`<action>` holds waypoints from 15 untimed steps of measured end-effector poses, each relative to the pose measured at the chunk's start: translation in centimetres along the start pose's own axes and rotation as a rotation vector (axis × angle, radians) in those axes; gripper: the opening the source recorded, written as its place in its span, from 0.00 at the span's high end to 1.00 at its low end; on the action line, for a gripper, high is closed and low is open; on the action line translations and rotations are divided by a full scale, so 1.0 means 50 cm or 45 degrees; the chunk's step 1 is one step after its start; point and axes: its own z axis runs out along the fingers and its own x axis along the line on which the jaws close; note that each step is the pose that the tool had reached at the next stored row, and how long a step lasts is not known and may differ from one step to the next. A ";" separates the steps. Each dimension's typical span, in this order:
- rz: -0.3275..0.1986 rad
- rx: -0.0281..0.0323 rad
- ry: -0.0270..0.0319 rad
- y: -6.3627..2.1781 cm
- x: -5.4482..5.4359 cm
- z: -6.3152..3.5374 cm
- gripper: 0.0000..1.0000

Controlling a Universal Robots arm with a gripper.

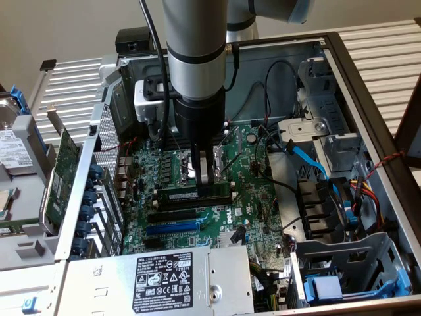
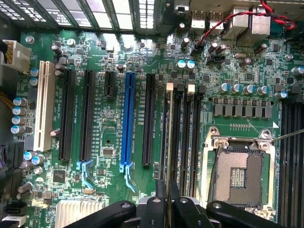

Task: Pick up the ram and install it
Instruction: 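Insert the ram into the slot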

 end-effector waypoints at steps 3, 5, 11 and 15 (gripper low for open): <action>0.000 0.0015 0.0003 0.000 0.000 0.000 0.87; 0.000 0.0023 0.0005 0.000 0.000 0.000 0.87; 0.004 0.0026 0.0004 0.000 0.000 0.000 0.87; 0.007 0.0027 0.0004 0.000 0.000 0.000 0.87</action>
